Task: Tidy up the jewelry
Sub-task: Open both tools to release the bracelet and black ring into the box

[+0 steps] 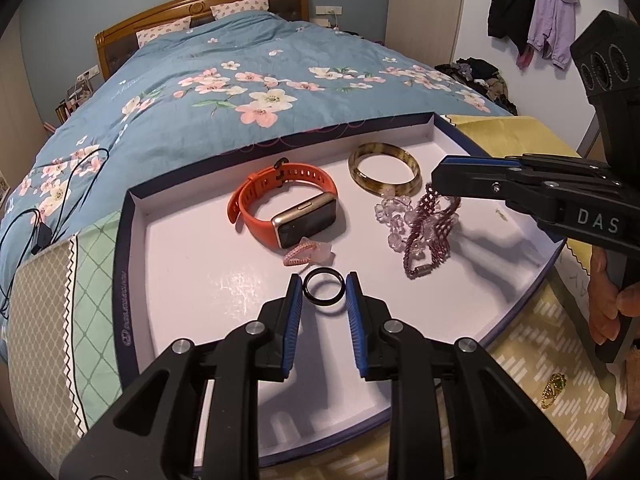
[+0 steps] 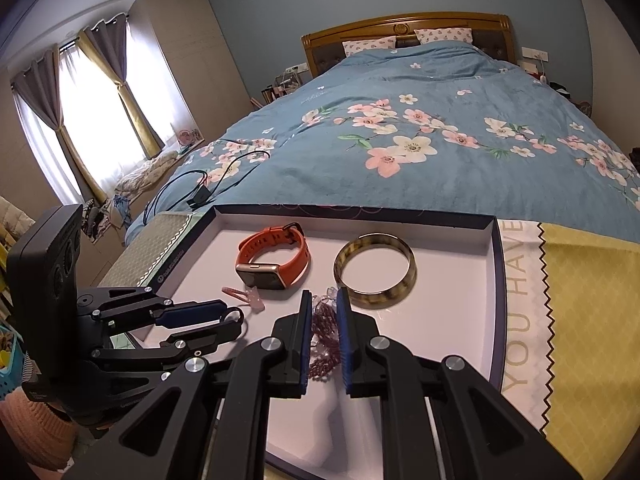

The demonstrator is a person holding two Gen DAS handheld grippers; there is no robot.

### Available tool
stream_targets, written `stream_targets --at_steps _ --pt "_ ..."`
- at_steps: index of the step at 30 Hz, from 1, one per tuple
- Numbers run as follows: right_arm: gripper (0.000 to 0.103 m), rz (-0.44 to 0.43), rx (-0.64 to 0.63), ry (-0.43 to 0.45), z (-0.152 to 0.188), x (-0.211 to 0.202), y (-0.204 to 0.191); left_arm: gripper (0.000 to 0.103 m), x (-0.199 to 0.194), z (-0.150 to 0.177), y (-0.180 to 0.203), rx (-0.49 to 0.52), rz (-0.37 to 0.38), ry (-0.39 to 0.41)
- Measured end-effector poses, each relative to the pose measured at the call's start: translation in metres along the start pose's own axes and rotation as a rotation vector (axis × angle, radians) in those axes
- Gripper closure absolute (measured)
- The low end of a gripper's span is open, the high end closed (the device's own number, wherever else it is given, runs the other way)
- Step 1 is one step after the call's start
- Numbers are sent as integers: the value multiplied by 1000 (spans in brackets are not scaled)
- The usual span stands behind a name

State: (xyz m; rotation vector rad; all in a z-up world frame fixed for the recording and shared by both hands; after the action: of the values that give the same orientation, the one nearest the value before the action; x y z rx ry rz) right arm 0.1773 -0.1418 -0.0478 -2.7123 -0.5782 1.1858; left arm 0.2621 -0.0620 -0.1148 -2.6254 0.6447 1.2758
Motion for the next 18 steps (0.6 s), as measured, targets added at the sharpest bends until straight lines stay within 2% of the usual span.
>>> stream_targets --at_steps 11,13,15,18 --pt "91 18 -2 -6 2 2 3 80 4 -1 -6 -33 24 -1" --pt "89 21 -1 -1 3 0 4 77 1 -1 -7 -35 24 7" --pt "85 26 -3 3 3 -2 4 66 -5 -2 -9 -44 20 26" --pt "77 32 -4 11 3 -4 4 66 -16 -4 -12 -56 21 53"
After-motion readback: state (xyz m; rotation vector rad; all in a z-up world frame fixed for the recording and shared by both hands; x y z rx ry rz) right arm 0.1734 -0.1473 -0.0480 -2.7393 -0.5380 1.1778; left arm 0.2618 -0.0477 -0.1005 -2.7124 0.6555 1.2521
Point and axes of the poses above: each gripper's, at about its wrist camera, not at the fingertips, and x roughly the way its jaws point, y to its right, z to its underside, the point moved 3 cm from there along x, roughly the way its jaws point, and after that the axes turned 2 degrees about z, right-handed, at the moved point
